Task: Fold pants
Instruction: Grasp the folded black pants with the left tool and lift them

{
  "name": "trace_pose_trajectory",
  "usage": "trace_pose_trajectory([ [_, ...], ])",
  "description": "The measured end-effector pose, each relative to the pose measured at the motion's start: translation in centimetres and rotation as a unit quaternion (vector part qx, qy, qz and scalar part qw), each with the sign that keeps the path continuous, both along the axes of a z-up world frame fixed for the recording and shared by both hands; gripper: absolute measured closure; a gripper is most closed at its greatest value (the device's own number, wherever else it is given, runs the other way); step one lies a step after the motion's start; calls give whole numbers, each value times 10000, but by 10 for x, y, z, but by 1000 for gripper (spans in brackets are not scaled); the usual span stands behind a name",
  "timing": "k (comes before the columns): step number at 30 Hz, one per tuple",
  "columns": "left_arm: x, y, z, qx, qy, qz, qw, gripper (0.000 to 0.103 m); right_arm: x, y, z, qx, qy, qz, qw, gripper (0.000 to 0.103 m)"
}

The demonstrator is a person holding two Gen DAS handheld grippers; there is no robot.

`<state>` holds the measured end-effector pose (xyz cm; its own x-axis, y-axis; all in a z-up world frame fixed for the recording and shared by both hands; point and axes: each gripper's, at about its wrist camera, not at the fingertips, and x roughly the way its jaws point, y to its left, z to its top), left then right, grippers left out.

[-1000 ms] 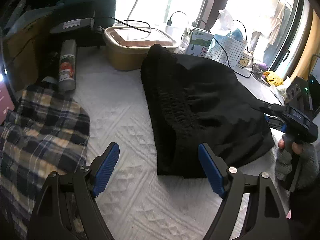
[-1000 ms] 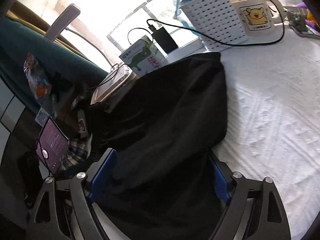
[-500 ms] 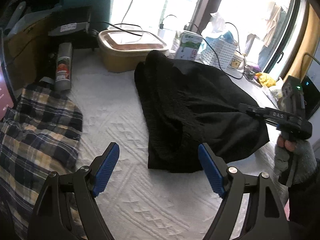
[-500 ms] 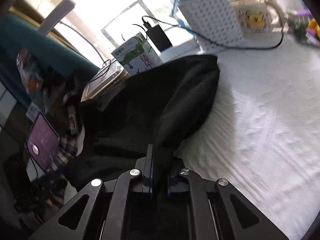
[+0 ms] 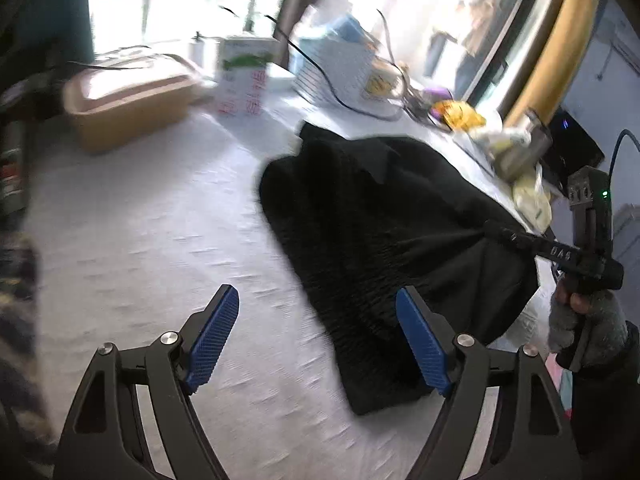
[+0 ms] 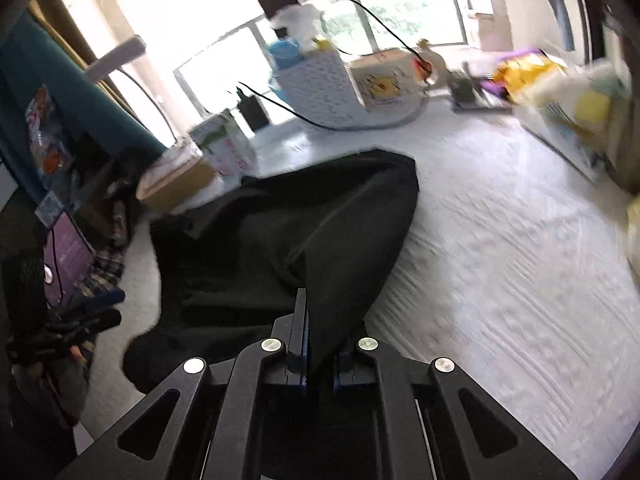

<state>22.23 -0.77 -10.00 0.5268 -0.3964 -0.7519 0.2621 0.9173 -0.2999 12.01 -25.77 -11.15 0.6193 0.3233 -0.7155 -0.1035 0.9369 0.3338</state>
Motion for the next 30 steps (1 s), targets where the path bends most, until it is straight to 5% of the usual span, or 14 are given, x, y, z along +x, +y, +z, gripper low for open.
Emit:
trace_pose_trajectory([
  [7, 36, -27, -20, 250, 343, 122, 9990, 22, 0, -10, -11, 90, -90, 0, 9999, 80],
  [9, 41, -27, -22, 350, 369, 175, 9986, 22, 2, -14, -7, -105, -185, -71, 9997, 56],
  [10, 43, -26, -23, 339, 377, 181, 9986, 22, 4, -18, -6, -159, -236, -123, 9995, 29],
  [11, 44, -26, -23, 334, 383, 183, 9985, 22, 6, -23, -5, -131, -316, -153, 9993, 18],
  [19, 59, -41, -23, -128, 436, -114, 9989, 22, 48, -36, -15, 275, -188, 178, 9993, 19],
  [22, 62, -50, -23, 39, 271, -204, 9994, 22, 61, -27, -15, 362, -174, 383, 9985, 19],
  [23, 63, -50, -23, 29, 251, -201, 9995, 23, 66, -22, -15, 399, -167, 535, 9976, 28],
  [25, 67, -49, -24, 144, 157, -111, 9997, 45, 72, -14, -16, 288, -204, 656, 9972, 38],
  [26, 69, -47, -23, 184, 146, -33, 9997, 51, 74, -13, -17, 327, -156, 698, 9969, 63],
  [27, 71, -46, -23, 146, 156, 4, 9998, 59, 77, -13, -20, 369, -67, 699, 9969, 72],
  [30, 69, -44, -22, 47, 144, 20, 9999, 67, 78, -8, -18, 425, -119, 749, 9962, 89],
])
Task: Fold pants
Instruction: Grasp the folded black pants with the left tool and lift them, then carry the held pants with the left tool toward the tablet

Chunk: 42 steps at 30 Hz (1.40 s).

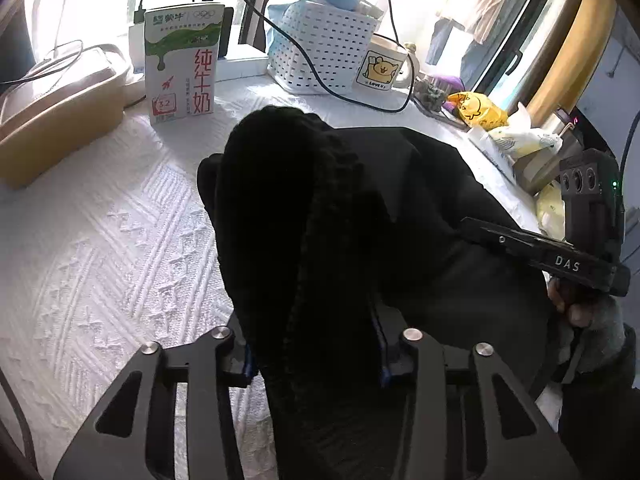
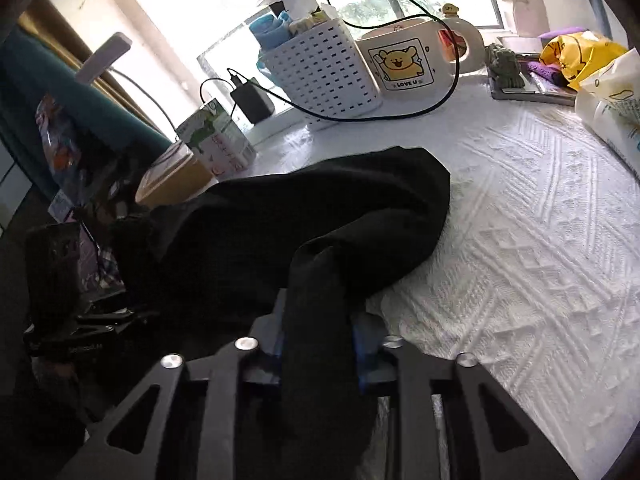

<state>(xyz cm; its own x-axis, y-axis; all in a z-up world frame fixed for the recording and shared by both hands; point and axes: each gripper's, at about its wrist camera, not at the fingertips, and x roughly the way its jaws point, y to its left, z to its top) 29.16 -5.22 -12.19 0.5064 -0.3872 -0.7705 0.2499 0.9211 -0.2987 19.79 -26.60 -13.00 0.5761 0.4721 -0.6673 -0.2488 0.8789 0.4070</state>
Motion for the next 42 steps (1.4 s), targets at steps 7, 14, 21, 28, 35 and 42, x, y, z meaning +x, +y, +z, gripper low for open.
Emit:
trace_pose_trajectory([
  [7, -31, 21, 28, -318, -486, 182, 9981, 86, -26, 39, 58, -19, -819, 140, 9965, 93],
  [14, -82, 86, 62, -864, -1006, 739, 9884, 90, -57, 129, 144, 9, -1673, 1003, 9808, 96],
  [21, -149, 179, 90, -1112, -1500, 1588, 9695, 90, -80, 243, 190, -283, -2162, 2025, 9547, 97],
  [28, -225, 277, 124, -1119, -1915, 2590, 9401, 90, -105, 356, 232, -201, -2554, 2994, 9191, 99],
  [35, -306, 345, 181, -781, -2490, 3343, 9056, 90, -139, 452, 284, 230, -3042, 3724, 8765, 101],
  [42, -316, 354, 228, 73, -2539, 3158, 9142, 90, -133, 467, 304, 893, -3072, 3539, 8789, 101],
])
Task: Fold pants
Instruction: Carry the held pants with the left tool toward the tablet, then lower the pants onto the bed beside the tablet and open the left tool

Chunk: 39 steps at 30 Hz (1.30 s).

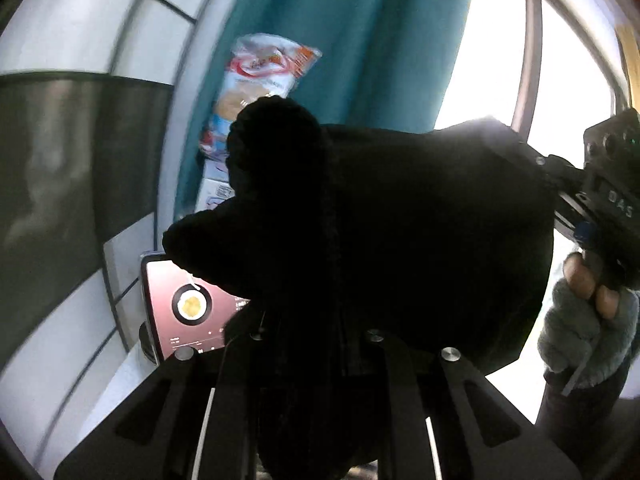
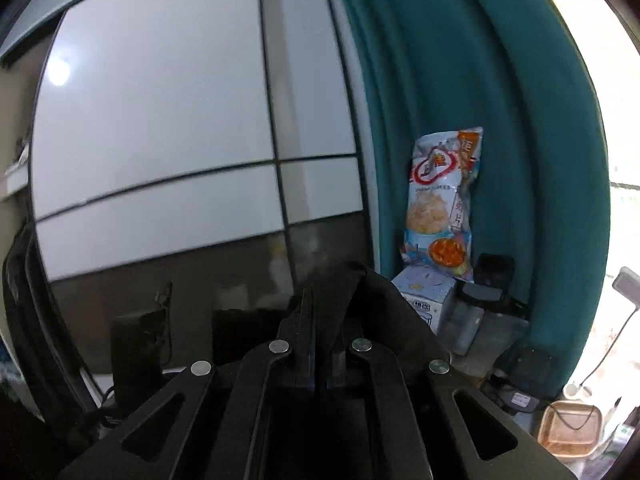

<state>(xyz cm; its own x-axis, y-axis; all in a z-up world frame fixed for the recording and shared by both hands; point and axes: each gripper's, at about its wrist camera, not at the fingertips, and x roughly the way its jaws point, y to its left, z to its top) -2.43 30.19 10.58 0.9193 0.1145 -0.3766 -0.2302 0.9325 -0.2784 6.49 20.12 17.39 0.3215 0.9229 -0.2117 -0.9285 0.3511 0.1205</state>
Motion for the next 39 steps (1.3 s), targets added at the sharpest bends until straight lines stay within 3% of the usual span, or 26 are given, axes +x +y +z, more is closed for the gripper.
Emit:
trace_pose_trajectory([
  [4, 48, -2, -57, -61, 876, -290, 9957, 90, 42, -23, -64, -370, 493, -821, 9947, 101],
  [8, 115, -16, -156, -276, 2068, -590, 9762, 90, 102, -57, -180, -1203, 1475, -1782, 9654, 101],
  [10, 128, -22, -180, -258, 2245, -472, 9730, 84, 119, -67, -228, -1586, 1750, -2044, 9500, 101],
  [12, 129, -22, -180, -298, 2182, -442, 9744, 77, 131, -79, -269, -1872, 1997, -2130, 9379, 101],
  [13, 130, -20, -179, -278, 2158, -367, 9754, 69, 134, -85, -280, -1894, 2130, -2165, 9338, 101],
  [15, 130, -12, -176, -191, 2173, -172, 9758, 60, 135, -96, -287, -1787, 2267, -2175, 9324, 100],
  [17, 126, -10, -178, -141, 2268, -46, 9738, 59, 127, -106, -283, -1722, 2257, -2126, 9350, 95],
  [26, 99, -4, -164, 246, 2356, 377, 9708, 47, 90, -110, -287, -1940, 2106, -1718, 9426, 95],
  [31, 81, -5, -129, 602, 1973, 537, 9770, 47, 89, -109, -268, -1861, 1682, -1853, 9501, 95],
  [34, 72, -5, -104, 665, 1485, 667, 9844, 47, 96, -101, -252, -1784, 1515, -1836, 9547, 95],
  [36, 75, -10, -97, 716, 1242, 462, 9886, 47, 102, -91, -243, -1801, 1386, -1798, 9571, 95],
  [39, 98, -20, -100, 655, 1275, -98, 9896, 47, 110, -78, -236, -1828, 1290, -1757, 9587, 95],
])
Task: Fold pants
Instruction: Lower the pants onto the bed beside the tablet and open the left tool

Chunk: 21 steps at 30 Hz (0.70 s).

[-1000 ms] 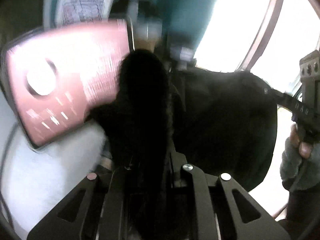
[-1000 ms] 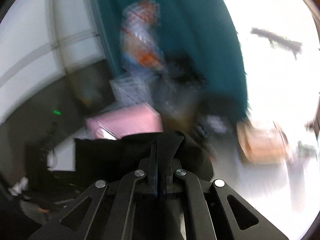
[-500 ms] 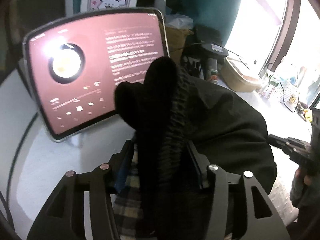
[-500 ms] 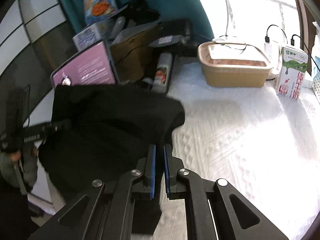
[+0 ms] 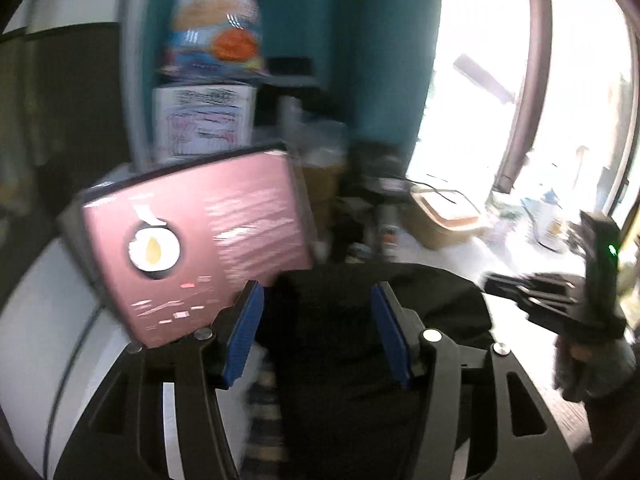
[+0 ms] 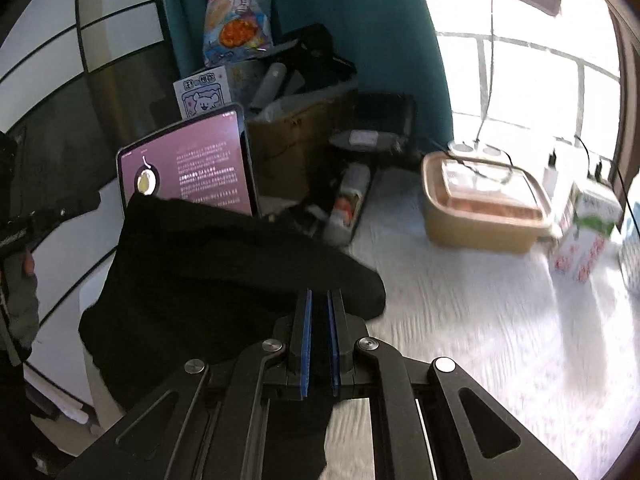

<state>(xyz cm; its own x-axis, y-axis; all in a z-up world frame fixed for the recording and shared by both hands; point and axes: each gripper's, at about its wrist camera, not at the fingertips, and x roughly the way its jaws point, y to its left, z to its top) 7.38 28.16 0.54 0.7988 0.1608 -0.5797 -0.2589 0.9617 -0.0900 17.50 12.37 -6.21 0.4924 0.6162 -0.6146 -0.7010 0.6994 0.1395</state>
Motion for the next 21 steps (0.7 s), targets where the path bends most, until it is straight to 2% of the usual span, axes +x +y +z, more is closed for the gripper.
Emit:
trace_pose_trajectory([
  [3, 24, -11, -10, -14, 43, -520, 9986, 47, 8, 17, 1, -162, -2, 39, 9999, 95],
  [5, 38, -12, -20, -5, 321, -709, 9970, 47, 11, 26, -3, -284, 31, 39, 9996, 95],
  [7, 56, -4, -40, -121, 783, -686, 9945, 47, 15, 34, -9, -386, 96, 43, 9992, 95],
  [10, 69, 16, -66, -315, 1134, -509, 9918, 47, 22, 41, -22, -522, 199, -22, 9984, 93],
  [12, 71, 26, -75, -459, 1193, -468, 9907, 47, 24, 45, -28, -554, 207, -12, 9982, 67],
  [13, 72, 29, -78, -494, 1198, -462, 9905, 47, 25, 46, -30, -550, 177, 24, 9983, 21],
  [14, 71, 31, -82, -511, 1201, -458, 9904, 47, 25, 48, -33, -561, 135, 37, 9983, 0],
  [17, 71, 39, -92, -599, 1202, -446, 9899, 47, 27, 52, -38, -575, 154, 114, 9982, 0],
  [21, 63, 41, -85, -726, 969, -410, 9918, 47, 27, 50, -40, -596, 124, -11, 9981, 0],
])
